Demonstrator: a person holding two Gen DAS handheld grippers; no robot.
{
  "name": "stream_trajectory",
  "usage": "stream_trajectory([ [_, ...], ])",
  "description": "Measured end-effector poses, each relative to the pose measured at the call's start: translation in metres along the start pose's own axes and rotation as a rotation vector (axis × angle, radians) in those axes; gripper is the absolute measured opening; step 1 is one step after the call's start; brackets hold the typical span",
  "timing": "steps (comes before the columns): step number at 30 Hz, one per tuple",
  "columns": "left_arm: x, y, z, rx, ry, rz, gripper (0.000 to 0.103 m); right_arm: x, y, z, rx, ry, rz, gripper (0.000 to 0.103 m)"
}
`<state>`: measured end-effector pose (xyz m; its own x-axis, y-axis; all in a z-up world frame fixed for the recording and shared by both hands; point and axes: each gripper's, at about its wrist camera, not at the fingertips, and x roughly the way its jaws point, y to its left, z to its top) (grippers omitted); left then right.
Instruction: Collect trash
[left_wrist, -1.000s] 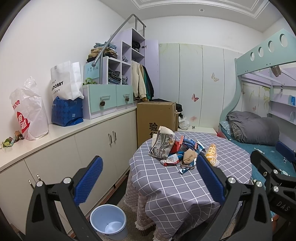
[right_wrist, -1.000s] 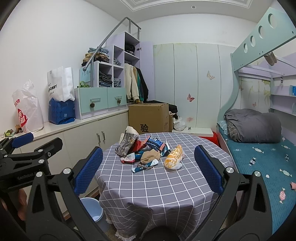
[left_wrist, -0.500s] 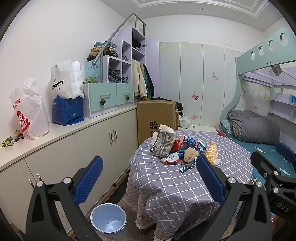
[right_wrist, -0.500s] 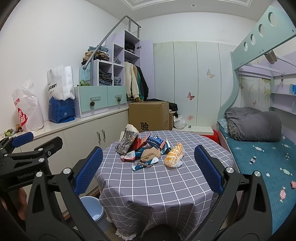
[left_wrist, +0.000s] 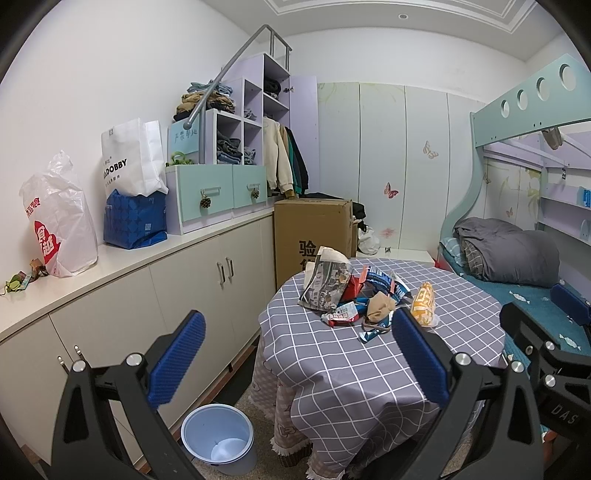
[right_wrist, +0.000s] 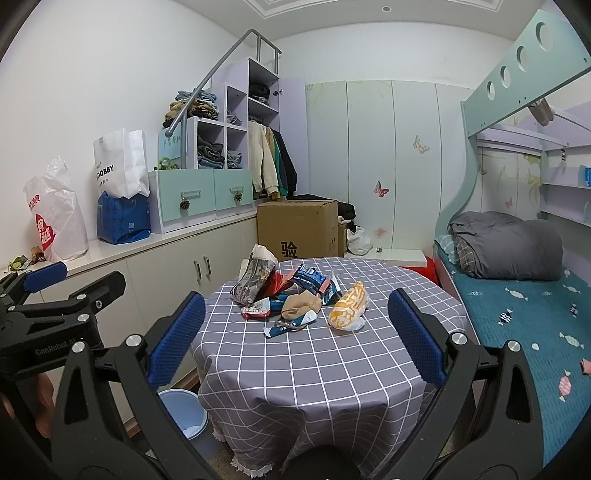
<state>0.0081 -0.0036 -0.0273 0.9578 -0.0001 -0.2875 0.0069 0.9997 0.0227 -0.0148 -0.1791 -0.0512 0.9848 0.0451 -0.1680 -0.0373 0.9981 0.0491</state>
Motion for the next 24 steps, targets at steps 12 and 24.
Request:
stream_trajectory([
  [12, 0.002, 0.004, -0.004, 0.006, 0.017, 0.005, 0.099, 0.002, -0.003, -0.004, 0.014, 0.033, 0.014, 0.097],
  [24, 0.027, -0.001, -0.004, 0.043, 0.085, 0.022, 0.099, 0.031, -0.014, -0.002, 0.062, 0.140, 0.065, 0.097],
])
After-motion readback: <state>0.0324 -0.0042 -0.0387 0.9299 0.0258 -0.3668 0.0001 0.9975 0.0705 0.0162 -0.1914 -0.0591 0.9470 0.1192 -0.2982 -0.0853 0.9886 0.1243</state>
